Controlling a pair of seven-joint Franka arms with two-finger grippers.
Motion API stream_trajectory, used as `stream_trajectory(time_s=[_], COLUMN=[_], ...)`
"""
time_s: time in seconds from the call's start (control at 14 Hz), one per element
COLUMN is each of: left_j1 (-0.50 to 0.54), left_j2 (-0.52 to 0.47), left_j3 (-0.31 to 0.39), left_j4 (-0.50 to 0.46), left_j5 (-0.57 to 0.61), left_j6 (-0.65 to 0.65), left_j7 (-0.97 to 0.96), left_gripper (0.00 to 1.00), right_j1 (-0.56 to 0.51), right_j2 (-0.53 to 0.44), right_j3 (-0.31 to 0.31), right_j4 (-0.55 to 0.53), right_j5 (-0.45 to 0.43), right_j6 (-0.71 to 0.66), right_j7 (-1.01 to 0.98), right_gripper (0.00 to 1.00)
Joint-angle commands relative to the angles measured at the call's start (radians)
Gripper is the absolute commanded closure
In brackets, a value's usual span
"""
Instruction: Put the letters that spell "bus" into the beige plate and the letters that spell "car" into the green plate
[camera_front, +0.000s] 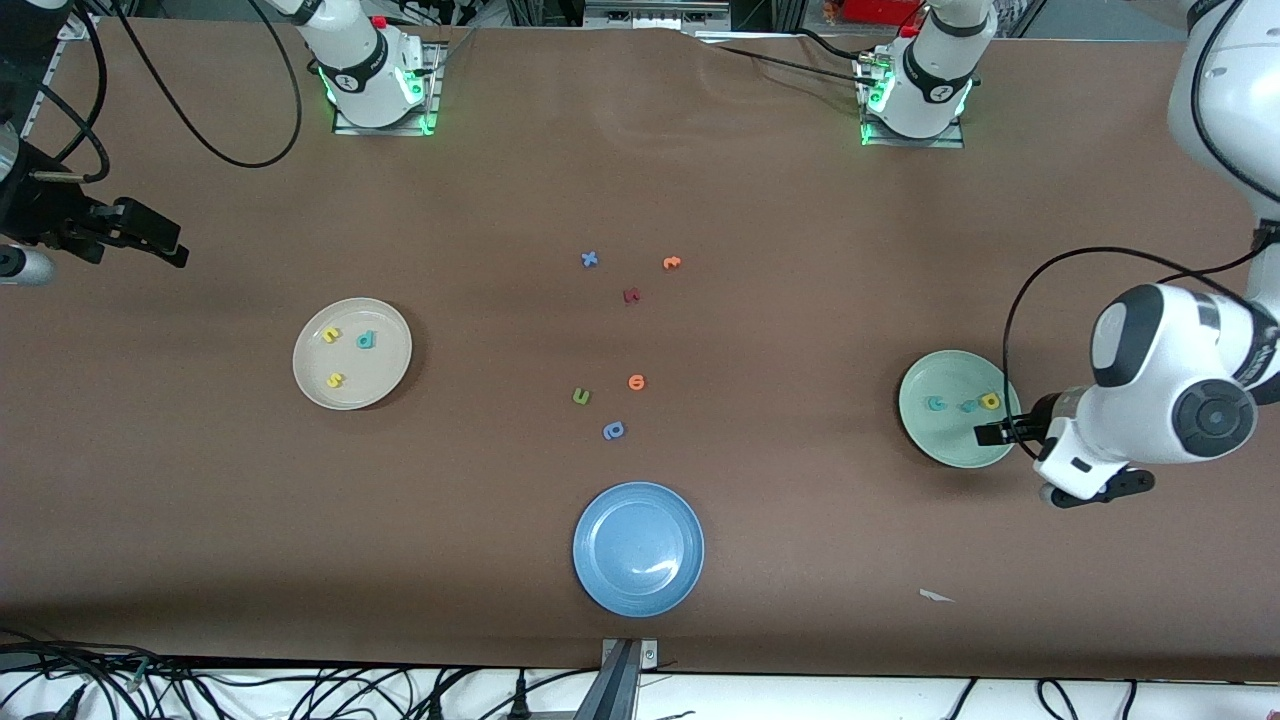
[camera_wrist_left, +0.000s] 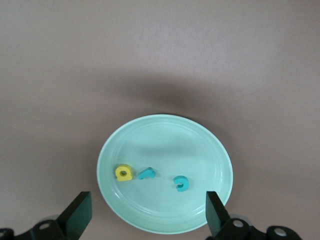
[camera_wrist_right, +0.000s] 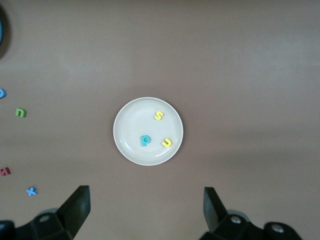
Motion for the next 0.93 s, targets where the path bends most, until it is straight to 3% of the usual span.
stream_trajectory(time_s=[0.0, 0.29, 0.43, 0.57, 0.79, 0.86], left_j1=[0.009, 0.015, -0.029, -0.131, -0.363, -0.368], left_j2=[-0.086, -0.139, -0.162, -0.195, -0.280, -0.300], left_j3=[-0.010, -0.005, 0.027, 0.159, 0.518, 0.531], left_j4=[-0.020, 0.081, 0.134, 0.166, 0.154, 0.145], left_j5=[0.008, -0.164, -0.173, -0.245, -0.457, -0.494], left_j6=[-0.010, -0.125, -0.200, -0.239, -0.241, -0.242], left_j7=[0.058, 0.072, 0.174, 0.207, 0.312, 0.341], left_gripper=[0.00, 0.00, 0.00, 0.00, 0.01, 0.01], right_j1=[-0.009, -0.011, -0.011, -0.011, -0.011, -0.011], right_j2=[-0.009, -0.010, -0.013, -0.013, -0.010, -0.010], right_j3=[0.004, 0.001, 0.001, 0.001, 0.000, 0.000], right_j4=[-0.019, -0.012, -0.011, -0.011, -0.011, -0.011], right_j5=[0.005, 0.004, -0.007, -0.005, 0.001, 0.001], right_j6=[0.036, 0.033, 0.021, 0.001, 0.010, 0.010], right_j7=[0.004, -0.014, -0.019, -0.024, -0.040, -0.040], right_gripper=[0.00, 0.00, 0.00, 0.00, 0.00, 0.00])
